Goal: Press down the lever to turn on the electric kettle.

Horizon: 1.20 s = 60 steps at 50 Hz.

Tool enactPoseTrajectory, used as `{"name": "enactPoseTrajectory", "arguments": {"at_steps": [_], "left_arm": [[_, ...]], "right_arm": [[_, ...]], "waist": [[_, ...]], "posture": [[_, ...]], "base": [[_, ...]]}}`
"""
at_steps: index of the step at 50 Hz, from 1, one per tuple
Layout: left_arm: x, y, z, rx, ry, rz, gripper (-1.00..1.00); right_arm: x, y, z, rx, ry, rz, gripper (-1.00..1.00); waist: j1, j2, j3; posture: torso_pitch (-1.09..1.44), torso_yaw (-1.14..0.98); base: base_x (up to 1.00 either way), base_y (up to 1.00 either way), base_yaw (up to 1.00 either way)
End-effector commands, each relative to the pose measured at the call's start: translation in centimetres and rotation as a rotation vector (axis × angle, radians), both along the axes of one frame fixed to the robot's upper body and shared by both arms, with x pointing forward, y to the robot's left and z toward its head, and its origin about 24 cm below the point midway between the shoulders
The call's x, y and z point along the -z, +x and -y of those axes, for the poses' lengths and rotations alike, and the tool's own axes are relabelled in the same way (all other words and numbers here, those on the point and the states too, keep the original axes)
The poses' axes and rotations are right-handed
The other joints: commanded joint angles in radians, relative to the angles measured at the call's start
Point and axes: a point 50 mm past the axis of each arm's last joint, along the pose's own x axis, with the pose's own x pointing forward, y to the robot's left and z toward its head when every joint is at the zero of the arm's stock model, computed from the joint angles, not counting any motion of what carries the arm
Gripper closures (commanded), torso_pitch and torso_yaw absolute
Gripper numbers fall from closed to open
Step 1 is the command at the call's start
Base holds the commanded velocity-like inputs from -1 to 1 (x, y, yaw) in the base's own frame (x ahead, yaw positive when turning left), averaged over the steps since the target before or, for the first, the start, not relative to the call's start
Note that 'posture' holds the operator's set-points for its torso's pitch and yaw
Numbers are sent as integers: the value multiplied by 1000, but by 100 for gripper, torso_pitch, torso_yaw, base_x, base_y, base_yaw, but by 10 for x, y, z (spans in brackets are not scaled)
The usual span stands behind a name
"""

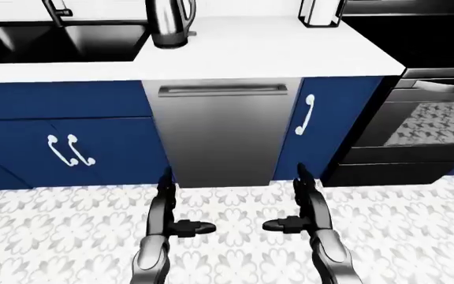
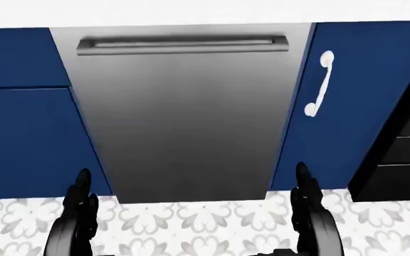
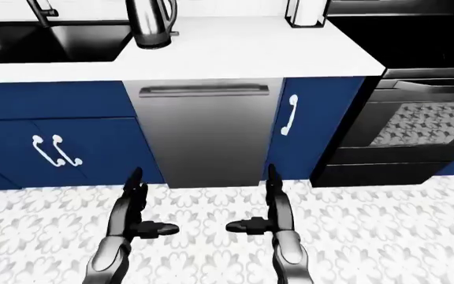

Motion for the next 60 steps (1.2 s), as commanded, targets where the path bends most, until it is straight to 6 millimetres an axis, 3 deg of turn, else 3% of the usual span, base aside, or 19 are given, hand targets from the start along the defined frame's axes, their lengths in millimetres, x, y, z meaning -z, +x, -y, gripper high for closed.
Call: {"name": "enactPoseTrajectory", "arguments": {"at_steps": [1,2,3,5,7,12,27,41,51,52,53,54,55,57,60], "left_arm": [[-42,4,-1,5,28,185,-100],[-44,3,-1,4,35,185,-100],[-47,2,-1,2,42,187,-100],[-50,1,1,6,49,194,-100],[-51,1,-1,2,52,194,-100],[-56,1,-2,-1,56,198,-100],[-97,-2,-5,-19,100,265,-100],[-125,-5,-6,-36,113,328,-100],[-142,-14,-8,-44,113,360,-100],[-143,-15,-8,-45,114,363,-100],[-144,-15,-9,-47,115,365,-100],[-144,-15,-9,-48,116,365,-100],[-147,-15,-9,-50,116,367,-100],[-147,-16,-9,-51,117,371,-100],[-154,-17,-11,-56,120,374,-100]], "right_arm": [[-39,5,-2,5,-27,183,-100],[-41,5,-2,5,-30,184,-100],[-45,5,-4,1,-35,190,-100],[-51,4,-5,1,-54,200,-100],[-55,3,-5,2,-57,208,-100],[-66,5,-4,2,-67,227,-100],[-124,-8,-5,4,-112,343,-100],[-165,-10,0,23,-161,414,-100],[-181,-17,0,36,-202,449,-100],[-181,-18,1,41,-203,451,-100],[-180,-18,1,39,-200,448,-100],[-180,-18,0,38,-200,448,-100],[-181,-19,1,38,-193,456,-100],[-179,-17,0,41,-193,452,-100],[-179,-17,-1,38,-190,460,-100]], "waist": [[-2,-8,-1],[3,-7,-39],[8,-1,-63],[7,-7,-22],[9,-7,-68],[10,-4,-79],[9,-4,-92],[9,-3,-82],[10,-2,-76],[8,5,-91],[5,2,-76],[1,-14,-65],[0,-29,-66],[-3,-36,-77],[-8,-17,-67]], "posture": [[0,0],[0,0],[0,0],[0,0],[0,0],[0,0],[0,0],[0,0],[0,0],[0,0],[0,0],[0,0],[0,0],[0,0],[0,0]], "base": [[0,0,0],[0,0,0],[0,0,0],[0,0,0],[0,0,0],[0,0,0],[0,0,0],[0,0,0],[0,0,0],[0,8,0],[0,41,0],[0,42,0],[0,42,0],[0,42,0],[0,42,0]]}}
